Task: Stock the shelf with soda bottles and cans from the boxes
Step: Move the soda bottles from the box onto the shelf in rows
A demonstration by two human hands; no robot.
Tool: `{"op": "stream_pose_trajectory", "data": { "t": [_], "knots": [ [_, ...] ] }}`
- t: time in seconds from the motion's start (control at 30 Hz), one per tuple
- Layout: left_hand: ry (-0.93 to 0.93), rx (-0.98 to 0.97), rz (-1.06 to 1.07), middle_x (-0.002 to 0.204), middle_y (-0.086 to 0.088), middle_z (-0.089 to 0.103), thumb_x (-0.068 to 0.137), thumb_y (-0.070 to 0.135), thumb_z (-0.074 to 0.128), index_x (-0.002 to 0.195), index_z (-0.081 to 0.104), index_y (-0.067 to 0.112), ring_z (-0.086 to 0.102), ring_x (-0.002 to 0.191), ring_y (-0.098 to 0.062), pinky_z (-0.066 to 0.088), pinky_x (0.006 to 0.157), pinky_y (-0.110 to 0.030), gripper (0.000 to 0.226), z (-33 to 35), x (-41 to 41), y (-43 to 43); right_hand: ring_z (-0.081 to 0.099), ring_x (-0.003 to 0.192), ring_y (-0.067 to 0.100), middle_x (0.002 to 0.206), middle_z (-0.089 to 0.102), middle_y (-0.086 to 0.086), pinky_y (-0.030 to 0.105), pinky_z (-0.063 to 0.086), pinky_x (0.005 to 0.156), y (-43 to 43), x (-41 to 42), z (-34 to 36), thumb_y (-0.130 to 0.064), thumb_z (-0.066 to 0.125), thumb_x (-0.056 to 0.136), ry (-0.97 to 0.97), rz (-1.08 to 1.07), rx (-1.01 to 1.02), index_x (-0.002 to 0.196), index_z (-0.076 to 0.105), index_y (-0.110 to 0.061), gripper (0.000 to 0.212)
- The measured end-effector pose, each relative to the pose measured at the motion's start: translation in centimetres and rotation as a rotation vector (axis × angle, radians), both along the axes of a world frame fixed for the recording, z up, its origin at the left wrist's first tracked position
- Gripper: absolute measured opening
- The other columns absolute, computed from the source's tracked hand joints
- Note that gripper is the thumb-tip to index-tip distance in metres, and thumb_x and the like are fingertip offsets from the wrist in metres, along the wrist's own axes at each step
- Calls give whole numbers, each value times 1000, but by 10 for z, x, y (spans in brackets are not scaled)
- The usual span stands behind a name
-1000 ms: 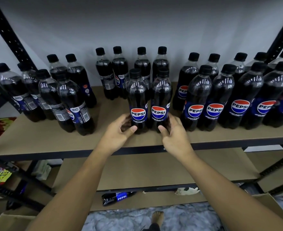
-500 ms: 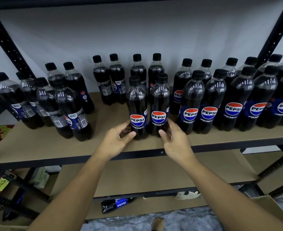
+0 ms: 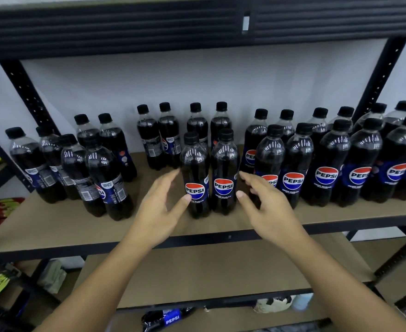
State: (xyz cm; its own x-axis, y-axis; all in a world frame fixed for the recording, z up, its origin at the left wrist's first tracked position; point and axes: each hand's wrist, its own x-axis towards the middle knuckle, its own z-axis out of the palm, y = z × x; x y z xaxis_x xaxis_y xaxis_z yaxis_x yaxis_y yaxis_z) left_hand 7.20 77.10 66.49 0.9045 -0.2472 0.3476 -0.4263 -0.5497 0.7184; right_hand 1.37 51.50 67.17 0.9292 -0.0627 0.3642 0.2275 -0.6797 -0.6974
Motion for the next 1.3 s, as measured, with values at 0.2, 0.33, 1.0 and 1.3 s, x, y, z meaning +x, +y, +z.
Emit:
{"op": "stream_pose_trajectory", "data": {
  "t": [0.2, 0.33, 1.0, 1.3],
  "knots": [
    [-153, 100, 4, 150, 14, 43, 99, 41, 59, 153, 36, 38, 42, 137, -2, 39, 116, -35, 59, 67, 0, 2, 33, 140, -1, 147, 48, -17, 6, 17, 111, -13, 0, 63, -35, 53, 103, -95, 82, -262, 150, 48, -27, 48],
    [-203, 213, -20, 154, 13, 42, 100, 45, 56, 152, 38, 38, 41, 140, -5, 36, 117, -35, 55, 114, 18, -2, 33, 142, 8, 150, 47, -13, 23, 24, 117, -13, 19, 106, -42, 47, 103, -108, 117, -393, 150, 47, -30, 49],
    [-20, 701, -112, 134, -6, 58, 96, 50, 63, 137, 56, 17, 55, 111, -20, 47, 89, -32, 53, 171, 205, -69, 46, 137, 24, 154, 45, 6, 32, 38, 106, -3, 223, 174, -41, 59, 99, 345, 19, -649, 151, 44, -16, 59],
    [-86, 615, -251, 118, 5, 65, 94, 24, 73, 115, 70, 22, 59, 106, -12, 42, 75, -18, 22, 168, 222, -67, 64, 82, 9, 96, 74, 0, 16, 39, 61, -15, 239, 166, -45, 67, 93, 193, 39, -667, 99, 76, -11, 35]
  ]
}}
